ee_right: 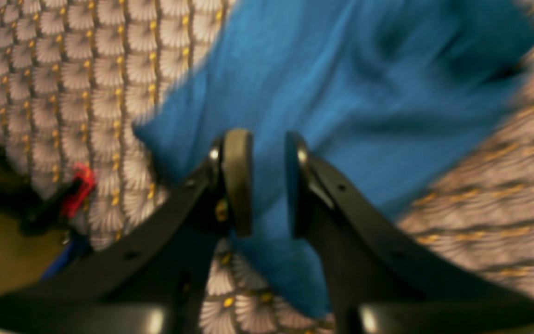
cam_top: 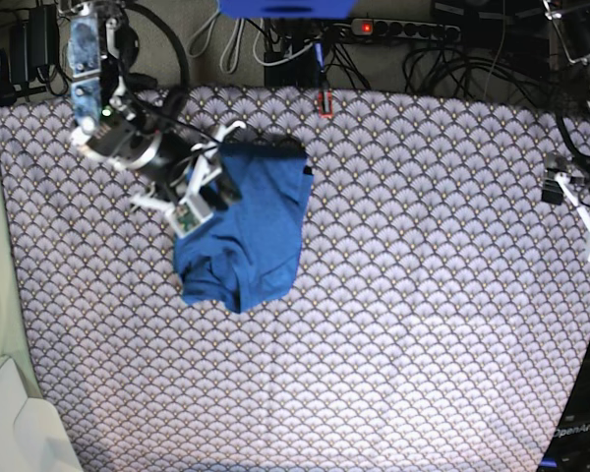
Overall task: Fold the T-shirt properly
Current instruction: 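Release the shirt and withdraw the right gripper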
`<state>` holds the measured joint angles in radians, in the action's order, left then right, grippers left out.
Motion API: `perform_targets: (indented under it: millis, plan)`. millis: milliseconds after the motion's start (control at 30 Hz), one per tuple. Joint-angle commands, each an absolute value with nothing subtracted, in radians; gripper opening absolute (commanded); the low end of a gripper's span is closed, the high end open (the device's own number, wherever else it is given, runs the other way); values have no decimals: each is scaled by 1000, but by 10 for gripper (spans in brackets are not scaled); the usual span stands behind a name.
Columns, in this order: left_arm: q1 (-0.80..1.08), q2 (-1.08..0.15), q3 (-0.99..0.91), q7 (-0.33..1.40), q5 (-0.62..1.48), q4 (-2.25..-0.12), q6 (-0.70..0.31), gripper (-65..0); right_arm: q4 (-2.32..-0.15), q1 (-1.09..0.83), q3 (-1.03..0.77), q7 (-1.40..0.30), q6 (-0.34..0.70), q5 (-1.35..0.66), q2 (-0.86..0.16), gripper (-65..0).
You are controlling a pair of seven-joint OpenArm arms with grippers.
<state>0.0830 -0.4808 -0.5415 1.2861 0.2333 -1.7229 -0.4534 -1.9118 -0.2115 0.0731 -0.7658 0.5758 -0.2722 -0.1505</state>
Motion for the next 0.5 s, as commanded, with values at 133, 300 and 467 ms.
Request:
perform_targets:
  millis: [133, 300, 467]
  plan:
    - [71, -501, -553, 1280, 231, -1742, -453, 0, -1975, -309, 41, -768, 581, -288, -151, -540]
    - [74, -501, -553, 1280, 231, -1733, -453, 0, -1977, -404, -91, -765, 581, -288, -151, -540]
    - [114, -496, -553, 1280, 232, -1733, -453, 0, -1977, -483, -234, -762, 582, -288, -156, -540]
